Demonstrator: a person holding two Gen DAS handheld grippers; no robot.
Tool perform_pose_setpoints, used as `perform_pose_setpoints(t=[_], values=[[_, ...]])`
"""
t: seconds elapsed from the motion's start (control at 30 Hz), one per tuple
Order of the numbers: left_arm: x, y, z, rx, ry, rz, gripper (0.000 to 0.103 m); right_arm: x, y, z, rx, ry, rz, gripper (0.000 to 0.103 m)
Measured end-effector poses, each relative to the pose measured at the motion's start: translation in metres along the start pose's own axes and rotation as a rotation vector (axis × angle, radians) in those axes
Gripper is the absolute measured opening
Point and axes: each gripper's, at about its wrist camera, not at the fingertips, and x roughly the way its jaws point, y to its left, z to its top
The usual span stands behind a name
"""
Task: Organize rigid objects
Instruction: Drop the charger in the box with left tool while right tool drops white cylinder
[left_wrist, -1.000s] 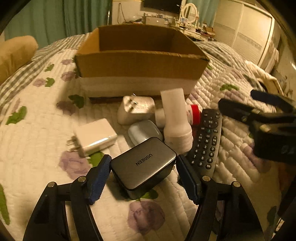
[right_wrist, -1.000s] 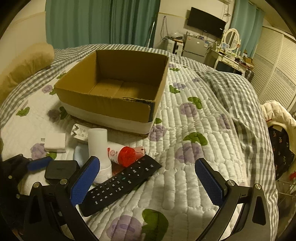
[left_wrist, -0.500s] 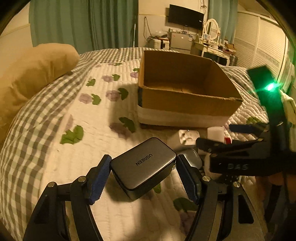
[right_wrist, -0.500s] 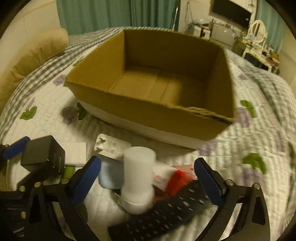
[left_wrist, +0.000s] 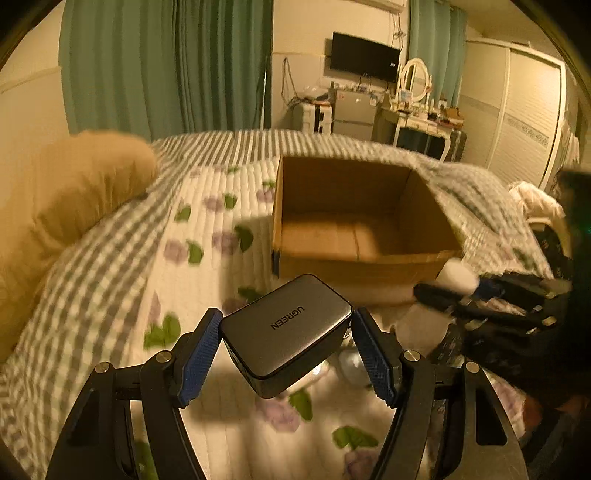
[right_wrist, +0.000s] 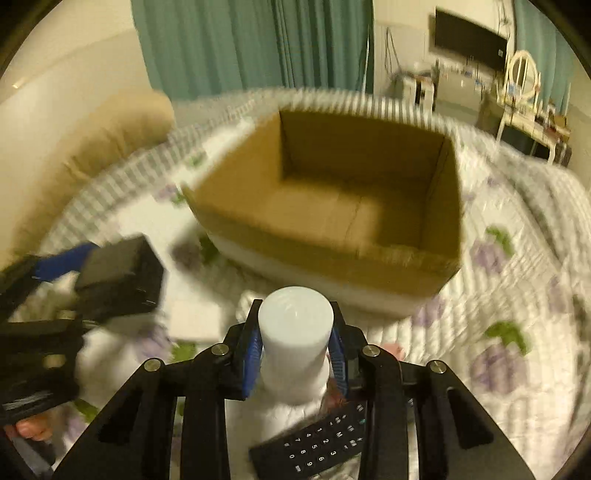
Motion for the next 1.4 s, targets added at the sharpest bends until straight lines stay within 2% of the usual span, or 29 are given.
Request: perform_pose_setpoints(t=[0.1,0.23,0.3,0.43,0.53,0.6,0.73,0.87,0.97,1.0,1.03,1.07,1.1,1.17,1.3,1.4], values=[[-0.007,-0.006,0.029,0.014,-0.055,-0.012,0.072,-0.033,-0.003,0.041,-0.032,-0.096,-0.004,0.031],[0.001,-0.013,0.074,0.025,-0.111,-0.026,0.072,-0.055,-0.015,0.099,-0.062,-0.189,-0.068,0.031],[0.011,-0.019,0.092,0.048,-0.137,-0.025,0.072,-0.053,-0.025,0.125,-0.052,-0.198,-0.074,0.031],[0.048,-0.028,0.119,0.088,-0.144,-0.037,0.072,-0.023,-0.043,0.153,-0.024,-0.141,-0.079,0.031],[0.083,-0.032,0.124,0.094,-0.087,-0.041,0.072,0.006,-0.055,0.154,-0.001,-0.081,-0.082,0.031],[0.105,-0.034,0.121,0.091,-0.035,-0.036,0.072,0.03,-0.065,0.146,0.013,-0.034,-0.09,0.031],[0.131,-0.04,0.106,0.095,0.019,-0.035,0.072,0.06,-0.082,0.119,0.042,0.029,-0.089,0.031],[0.143,-0.044,0.1,0.099,0.041,-0.049,0.073,0.072,-0.09,0.115,0.049,0.041,-0.087,0.031],[0.147,-0.048,0.098,0.101,0.06,-0.053,0.073,0.067,-0.093,0.122,0.063,0.006,-0.112,0.032],[0.149,-0.047,0.099,0.093,0.075,-0.057,0.073,0.063,-0.094,0.126,0.067,-0.007,-0.129,0.044],[0.151,-0.045,0.099,0.083,0.087,-0.062,0.074,0.059,-0.094,0.129,0.067,-0.013,-0.147,0.07],[0.15,-0.043,0.098,0.076,0.085,-0.065,0.075,0.052,-0.095,0.132,0.068,-0.033,-0.167,0.077],[0.144,-0.041,0.099,0.074,0.054,-0.063,0.076,0.044,-0.096,0.133,0.068,-0.056,-0.174,0.078],[0.13,-0.039,0.099,0.079,0.018,-0.062,0.091,0.028,-0.096,0.136,0.07,-0.073,-0.171,0.078],[0.097,-0.034,0.098,0.096,-0.022,-0.054,0.095,-0.001,-0.09,0.133,0.048,-0.095,-0.194,0.078],[0.073,-0.027,0.088,0.099,-0.038,-0.036,0.098,-0.025,-0.082,0.119,0.03,-0.113,-0.188,0.082]])
